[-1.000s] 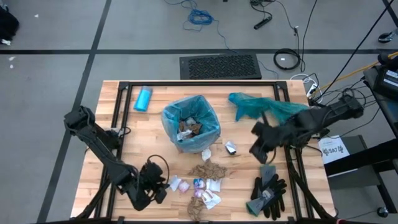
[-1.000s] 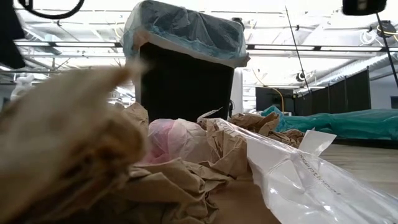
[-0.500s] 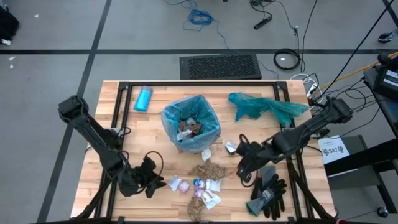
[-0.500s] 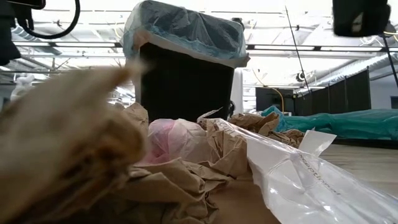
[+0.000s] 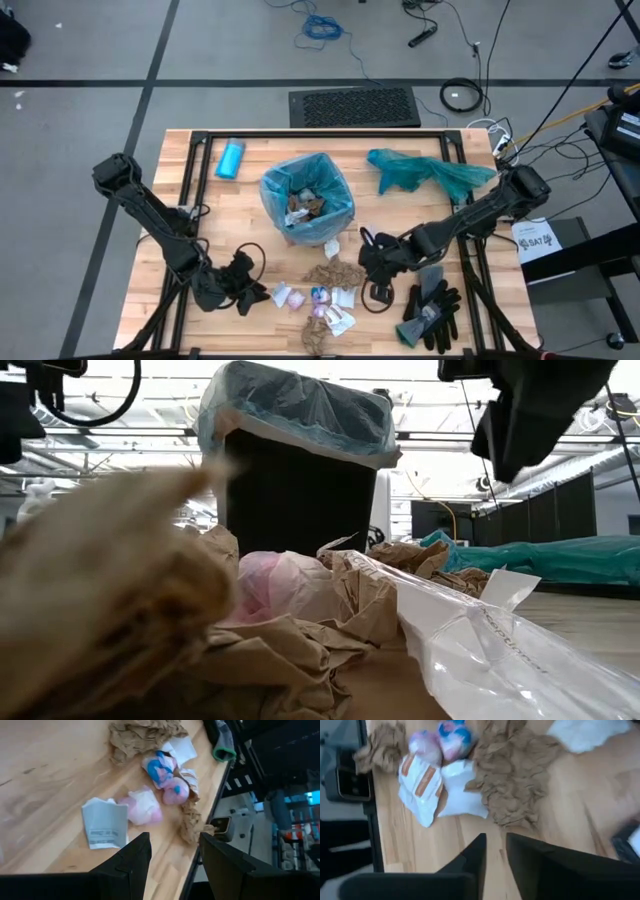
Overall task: Place trash/remove bag and relplace
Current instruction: Put the brown paper trash into the trash bag, then put the pink plastic trash into the trash bin
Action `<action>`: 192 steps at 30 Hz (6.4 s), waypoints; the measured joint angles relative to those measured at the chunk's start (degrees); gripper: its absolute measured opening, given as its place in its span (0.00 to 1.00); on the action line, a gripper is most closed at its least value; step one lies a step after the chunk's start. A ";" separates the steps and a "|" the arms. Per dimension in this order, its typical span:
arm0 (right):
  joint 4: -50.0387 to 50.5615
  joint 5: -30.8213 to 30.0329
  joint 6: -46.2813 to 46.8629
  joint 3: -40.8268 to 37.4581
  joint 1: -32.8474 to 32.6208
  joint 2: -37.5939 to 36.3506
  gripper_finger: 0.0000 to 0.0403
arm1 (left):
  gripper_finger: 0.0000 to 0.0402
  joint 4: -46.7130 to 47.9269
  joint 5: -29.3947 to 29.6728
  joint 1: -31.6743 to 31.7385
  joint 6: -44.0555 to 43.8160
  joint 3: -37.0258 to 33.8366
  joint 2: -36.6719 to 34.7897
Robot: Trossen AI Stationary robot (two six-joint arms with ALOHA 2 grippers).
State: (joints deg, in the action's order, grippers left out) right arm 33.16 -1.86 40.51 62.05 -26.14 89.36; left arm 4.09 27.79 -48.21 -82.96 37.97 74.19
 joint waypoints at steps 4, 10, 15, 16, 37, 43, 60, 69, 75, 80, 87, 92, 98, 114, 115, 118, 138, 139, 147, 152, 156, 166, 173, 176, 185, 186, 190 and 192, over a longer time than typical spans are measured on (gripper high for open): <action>-1.97 0.50 -4.88 -0.01 -0.55 2.12 0.28 | 0.43 -4.10 -4.72 -0.05 9.43 0.63 0.02; -6.01 -1.24 -6.70 -0.01 0.37 6.38 0.37 | 0.43 -10.38 -7.41 0.17 26.62 0.67 0.02; -12.73 -1.17 -4.95 -0.01 1.51 9.60 0.40 | 0.43 -9.04 -7.70 0.58 31.78 0.67 0.02; -14.09 -1.16 -4.46 -0.01 1.66 10.15 0.40 | 0.43 -8.67 -7.78 0.73 32.65 0.67 0.02; -18.27 -0.79 -1.36 0.06 4.77 17.61 0.12 | 0.43 -8.36 -6.18 4.27 33.91 0.67 0.02; -10.24 -1.55 4.70 4.89 3.24 13.50 0.02 | 0.43 -9.95 -5.73 5.28 29.84 0.69 0.02; 18.11 -19.37 5.02 40.04 -3.87 10.89 0.00 | 0.43 -9.39 -4.79 7.80 41.51 0.69 0.02; 11.76 -28.57 -10.93 47.20 2.99 10.89 0.00 | 0.43 -9.33 -4.80 8.77 43.02 0.69 0.02; 10.50 -28.15 -16.06 47.18 11.09 11.47 0.01 | 0.43 -9.49 -4.81 9.30 42.99 0.69 0.02; 10.44 -27.08 -16.15 47.18 16.21 11.67 0.05 | 0.43 -9.67 -4.83 9.29 42.97 0.69 0.02; 12.25 -16.28 -12.10 47.18 21.64 11.70 0.17 | 0.43 -9.55 -4.83 9.29 43.27 0.69 0.02; 16.54 -14.24 -9.82 47.18 23.23 11.72 0.32 | 0.43 -9.15 -4.83 9.88 43.28 0.69 0.02; 18.31 -14.34 -9.83 47.18 23.18 11.74 0.46 | 0.43 -9.15 -4.86 11.08 43.26 0.69 0.02; 24.76 -15.04 -0.43 47.15 14.50 6.29 0.40 | 0.43 -4.95 -6.05 18.82 46.47 0.69 0.04; 26.21 -15.75 1.40 47.15 13.04 5.68 0.39 | 0.43 -4.34 -7.39 19.47 46.95 0.69 0.04; 32.26 -19.35 8.04 47.15 7.62 4.38 0.36 | 0.43 -3.39 -14.13 20.96 51.52 0.69 0.04; 52.77 -31.28 65.29 47.15 -25.10 12.87 0.33 | 0.43 14.60 -28.02 21.13 66.82 1.92 0.06; 53.22 -31.24 67.46 47.15 -25.93 13.74 0.33 | 0.43 16.72 -28.29 21.14 66.84 2.86 0.07; 53.75 -31.11 77.56 47.15 -29.22 19.52 0.33 | 0.43 23.05 -27.39 19.16 70.06 11.53 1.56; 53.73 -31.07 78.84 47.15 -29.51 21.13 0.33 | 0.43 29.12 -27.78 18.64 69.97 17.35 8.14; 53.75 -31.09 78.78 47.15 -29.47 21.19 0.33 | 0.43 30.99 -27.82 18.43 69.97 23.19 14.98; 55.79 -30.78 76.93 47.15 -31.35 20.92 0.33 | 0.43 32.72 -28.03 18.46 68.61 31.91 25.08; 55.65 -25.21 77.86 47.15 -34.62 20.92 0.33 | 0.43 32.14 -28.11 19.13 64.19 35.14 29.37; 55.54 -24.98 79.39 47.15 -37.00 20.92 0.33 | 0.43 32.13 -28.36 19.34 61.23 36.40 31.46; 55.48 -24.77 81.81 47.15 -42.66 20.92 0.33 | 0.43 30.53 -29.31 19.46 57.28 39.91 37.80; 55.54 -24.81 81.83 47.15 -43.00 20.92 0.33 | 0.43 30.57 -29.32 19.63 56.41 40.04 38.48; 55.90 -25.05 81.83 47.15 -44.11 20.92 0.33 | 0.36 31.24 -30.40 20.27 51.30 40.05 40.23; 56.39 -25.10 81.81 47.15 -44.54 20.92 0.33 | 0.27 31.18 -31.03 20.54 48.65 40.09 40.37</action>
State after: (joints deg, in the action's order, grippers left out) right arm 89.55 -26.96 122.32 109.21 -70.68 110.28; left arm 35.27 -3.24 -27.67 -34.31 78.06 114.57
